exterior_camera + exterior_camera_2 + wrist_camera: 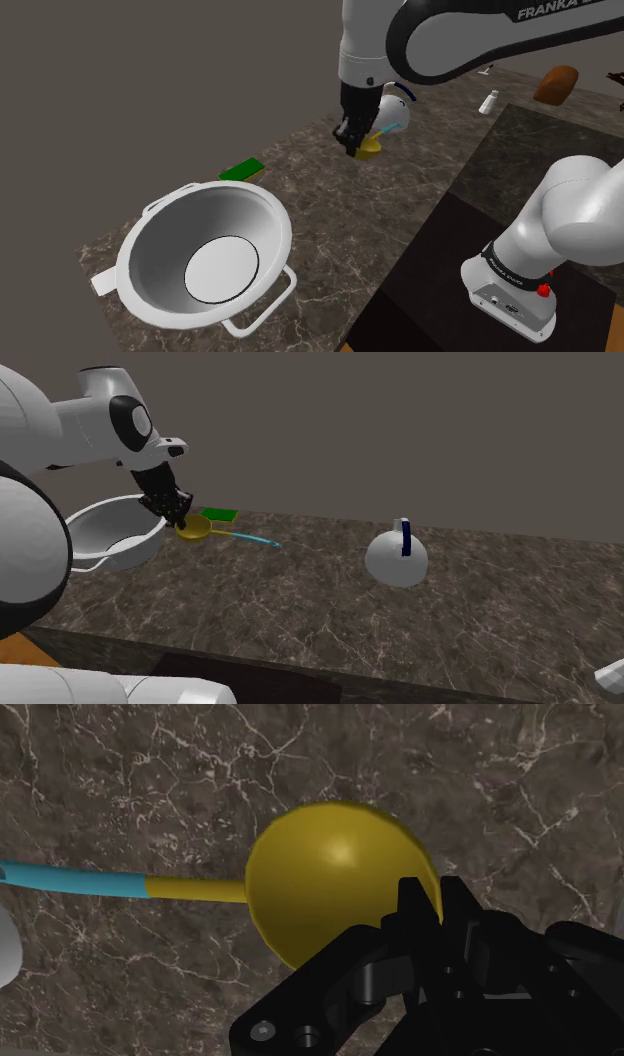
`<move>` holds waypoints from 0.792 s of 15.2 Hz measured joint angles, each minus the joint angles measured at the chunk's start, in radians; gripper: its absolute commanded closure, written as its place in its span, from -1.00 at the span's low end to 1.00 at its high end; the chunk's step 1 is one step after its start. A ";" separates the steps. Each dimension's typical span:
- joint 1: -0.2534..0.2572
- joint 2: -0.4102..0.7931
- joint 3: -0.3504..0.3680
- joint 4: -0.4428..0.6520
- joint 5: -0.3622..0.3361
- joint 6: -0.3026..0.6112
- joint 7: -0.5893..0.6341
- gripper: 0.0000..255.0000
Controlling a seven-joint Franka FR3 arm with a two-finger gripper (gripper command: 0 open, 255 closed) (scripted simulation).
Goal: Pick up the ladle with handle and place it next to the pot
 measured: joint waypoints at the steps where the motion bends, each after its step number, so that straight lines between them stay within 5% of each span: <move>1: 0.011 -0.018 0.012 -0.007 0.010 -0.012 0.017 1.00; 12: 0.136 -0.124 0.181 -0.058 0.128 -0.062 0.247 1.00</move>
